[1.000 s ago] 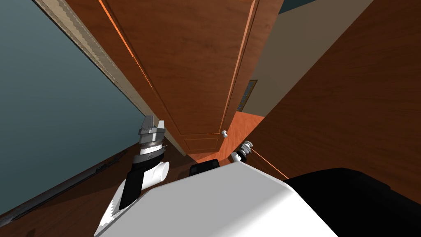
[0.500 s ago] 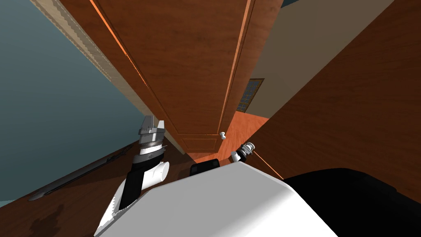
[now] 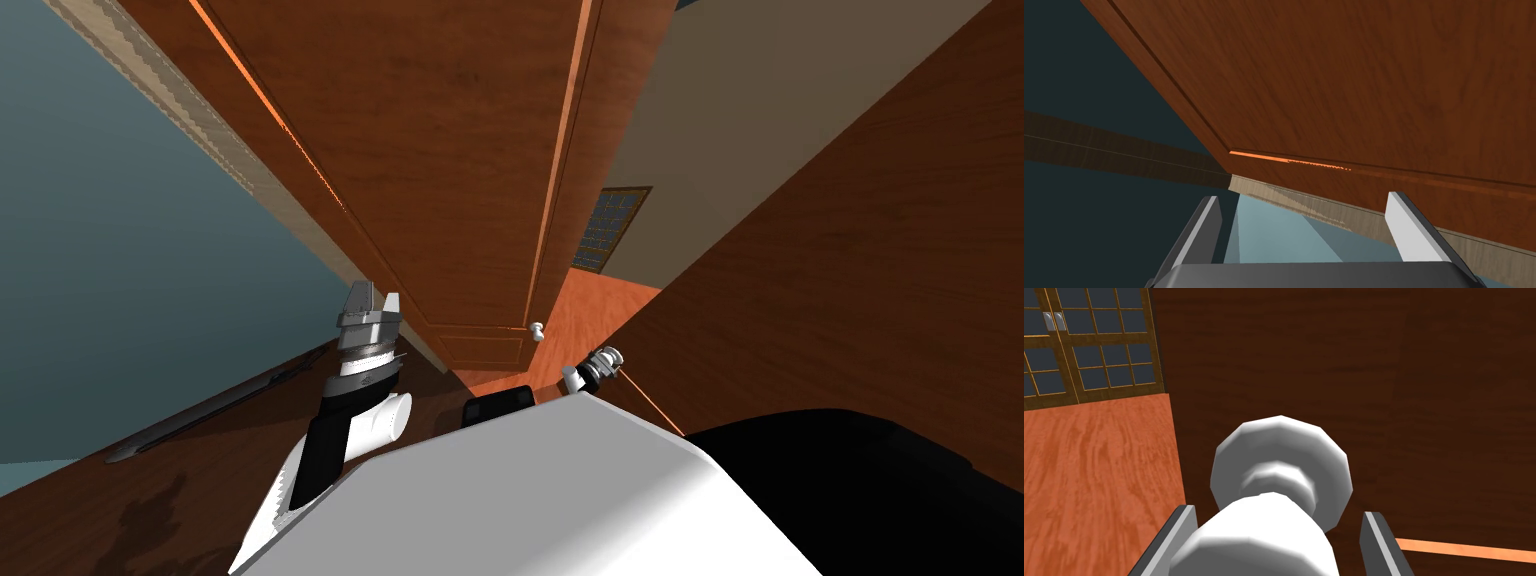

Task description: Push the door open

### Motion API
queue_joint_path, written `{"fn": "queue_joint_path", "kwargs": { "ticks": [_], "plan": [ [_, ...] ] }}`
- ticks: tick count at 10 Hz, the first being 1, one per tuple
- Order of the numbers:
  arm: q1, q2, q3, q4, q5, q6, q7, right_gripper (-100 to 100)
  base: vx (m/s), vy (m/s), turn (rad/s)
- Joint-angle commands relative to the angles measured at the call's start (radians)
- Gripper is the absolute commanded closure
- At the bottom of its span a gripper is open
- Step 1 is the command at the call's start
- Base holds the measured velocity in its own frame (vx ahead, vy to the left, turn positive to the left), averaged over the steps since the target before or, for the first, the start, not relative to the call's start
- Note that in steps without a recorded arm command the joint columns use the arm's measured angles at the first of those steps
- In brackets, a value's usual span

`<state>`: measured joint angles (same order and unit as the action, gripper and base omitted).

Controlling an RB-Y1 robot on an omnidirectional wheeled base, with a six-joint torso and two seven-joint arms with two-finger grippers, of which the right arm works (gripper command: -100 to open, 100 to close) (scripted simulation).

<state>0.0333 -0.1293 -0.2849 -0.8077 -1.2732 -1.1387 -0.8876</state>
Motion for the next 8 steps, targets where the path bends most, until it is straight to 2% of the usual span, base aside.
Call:
{"fn": "queue_joint_path", "kwargs": {
  "ticks": [1,2,7,8],
  "plan": [
    [-0.002,-0.012,-0.011,0.031,-0.002,-0.022,-0.016,100,-0.003,-0.028,-0.004],
    [-0.01,-0.009,-0.024,0.039,-0.013,-0.043,-0.011,100,-0.016,-0.065,0.083],
    [-0.034,0.0,-0.059,0.059,-0.044,-0.098,0.003,100,0.004,-0.111,0.071],
    [-0.034,0.0,-0.059,0.059,-0.044,-0.098,0.003,100,-0.002,-0.079,0.017]
  ]
}}
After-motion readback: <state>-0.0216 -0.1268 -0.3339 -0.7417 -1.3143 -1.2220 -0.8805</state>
